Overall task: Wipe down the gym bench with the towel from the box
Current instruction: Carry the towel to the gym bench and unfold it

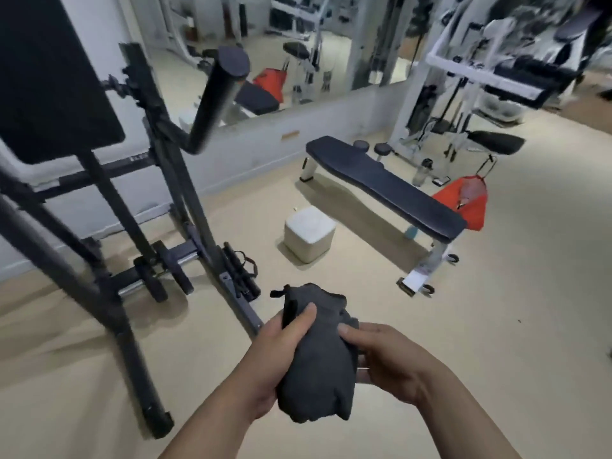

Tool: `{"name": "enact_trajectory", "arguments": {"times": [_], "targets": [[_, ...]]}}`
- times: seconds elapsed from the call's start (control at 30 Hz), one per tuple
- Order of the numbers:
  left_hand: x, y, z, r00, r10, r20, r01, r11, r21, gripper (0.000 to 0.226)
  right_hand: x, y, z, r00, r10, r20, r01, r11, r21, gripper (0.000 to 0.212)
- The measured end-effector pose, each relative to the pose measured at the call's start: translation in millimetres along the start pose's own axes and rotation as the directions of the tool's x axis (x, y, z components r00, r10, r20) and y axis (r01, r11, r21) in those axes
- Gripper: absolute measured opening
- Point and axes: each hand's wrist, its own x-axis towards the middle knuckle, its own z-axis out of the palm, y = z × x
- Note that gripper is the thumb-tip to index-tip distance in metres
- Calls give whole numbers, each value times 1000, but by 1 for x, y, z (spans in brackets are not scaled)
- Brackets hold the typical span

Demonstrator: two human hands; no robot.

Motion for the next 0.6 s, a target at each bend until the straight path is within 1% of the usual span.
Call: {"name": "enact_trajectory", "arguments": {"times": [0.07, 0.13, 0.2, 0.27, 0.33, 0.37, 0.43, 0.47, 0.53, 0.6], "targets": [[34, 7, 46, 996, -28, 84, 24, 998, 52, 36, -8, -10, -49, 991, -55, -124, 63, 996, 60, 35], [66, 13, 80, 985, -64, 159, 45, 992, 119, 38, -9, -24, -91, 969, -94, -228, 127, 983, 134, 38], [99, 18, 105, 969, -92, 230, 51, 982, 179, 36, -3, -40, -126, 944, -96, -316, 158, 971, 177, 41], [132, 24, 126, 955, -123, 270, 76, 981, 177, 38, 11, -58, -154, 924, -87, -373, 174, 963, 205, 41], [168, 34, 144, 943, -168, 287, 147, 985, 94, 42, 32, -79, -176, 910, -79, -408, 190, 952, 240, 40], [188, 39, 152, 934, -217, 284, 219, 975, 22, 43, 45, -92, -186, 902, -81, -425, 205, 945, 256, 40], [232, 48, 168, 897, -327, 298, 372, 922, -107, 48, 74, -121, -210, 887, -89, -454, 233, 934, 271, 40], [256, 52, 176, 872, -351, 342, 421, 893, -156, 52, 90, -137, -224, 881, -97, -463, 244, 931, 270, 41], [311, 64, 197, 854, -350, 385, 453, 865, -217, 53, 124, -172, -258, 872, -111, -478, 263, 928, 265, 44], [373, 84, 218, 857, -365, 365, 462, 858, -226, 49, 157, -210, -298, 854, -101, -511, 269, 925, 267, 41]]}}
